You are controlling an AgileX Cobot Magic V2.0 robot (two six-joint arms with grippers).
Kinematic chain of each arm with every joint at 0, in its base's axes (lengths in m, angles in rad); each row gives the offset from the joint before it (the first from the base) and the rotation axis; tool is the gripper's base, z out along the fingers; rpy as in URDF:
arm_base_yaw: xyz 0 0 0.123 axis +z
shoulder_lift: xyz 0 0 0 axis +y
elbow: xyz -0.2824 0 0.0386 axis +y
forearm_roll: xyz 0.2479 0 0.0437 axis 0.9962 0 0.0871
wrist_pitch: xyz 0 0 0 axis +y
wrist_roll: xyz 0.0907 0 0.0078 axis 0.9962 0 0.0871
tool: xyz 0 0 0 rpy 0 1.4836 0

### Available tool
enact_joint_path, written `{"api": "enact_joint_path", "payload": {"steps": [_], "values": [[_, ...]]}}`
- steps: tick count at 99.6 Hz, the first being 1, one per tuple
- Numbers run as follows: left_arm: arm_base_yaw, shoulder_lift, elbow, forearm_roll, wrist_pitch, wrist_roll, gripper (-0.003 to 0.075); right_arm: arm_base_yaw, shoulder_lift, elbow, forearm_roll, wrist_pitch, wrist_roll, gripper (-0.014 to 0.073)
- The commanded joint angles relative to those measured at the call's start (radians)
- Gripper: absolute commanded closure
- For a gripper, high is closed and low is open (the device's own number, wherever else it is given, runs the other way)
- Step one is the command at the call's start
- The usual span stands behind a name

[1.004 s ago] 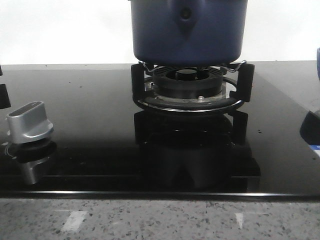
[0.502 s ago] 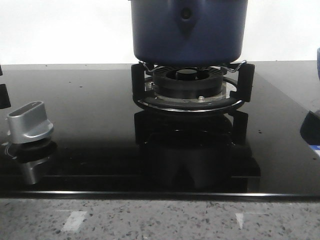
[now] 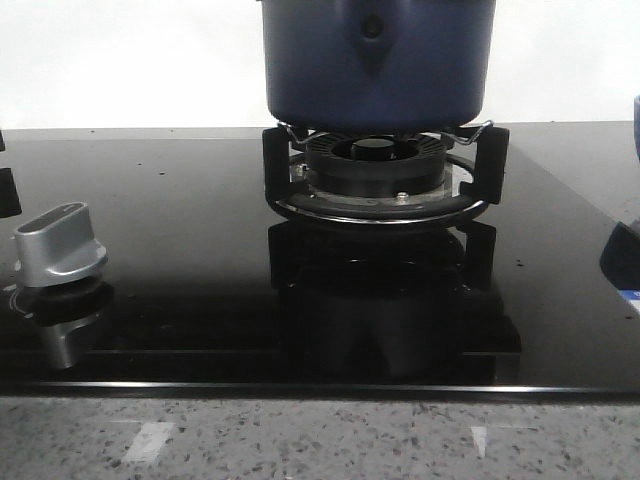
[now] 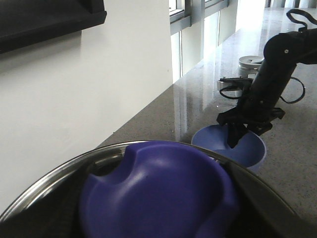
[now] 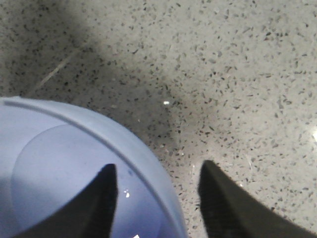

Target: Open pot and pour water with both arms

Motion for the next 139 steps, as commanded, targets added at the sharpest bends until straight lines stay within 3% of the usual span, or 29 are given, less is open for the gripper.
{"api": "enact_joint_path", "payload": {"steps": [1,20,37,67,91,120,139], "values": [[0.004,-0.035,-0.034,-0.083,-0.046,-0.008,0.0384,-0.006,-0.026,0.003,0.010,-0.035,-0.011,0.0361],[0.004,-0.035,-0.034,-0.083,-0.071,-0.008,0.0384,-0.006,-0.026,0.047,0.028,-0.054,-0.013,0.0424],[0.004,-0.035,-0.034,-0.083,-0.071,-0.008,0.0384,-0.006,-0.033,0.034,0.097,-0.059,-0.075,0.0669],[0.004,-0.035,-0.034,-0.085,-0.083,-0.008,0.0384,0.023,-0.070,-0.091,0.122,0.017,-0.102,0.0660],[0.004,-0.035,-0.034,-0.094,-0.112,-0.008,0.0384,0.103,-0.075,-0.310,0.130,0.122,-0.124,0.0660],[0.004,-0.035,-0.034,-0.162,-0.123,-0.006,0.0384,0.256,-0.002,-0.638,0.163,0.264,-0.124,0.0660],[0.004,-0.035,-0.034,-0.187,-0.123,-0.006,0.0384,0.384,0.073,-0.801,0.174,0.275,-0.120,0.0660]]}}
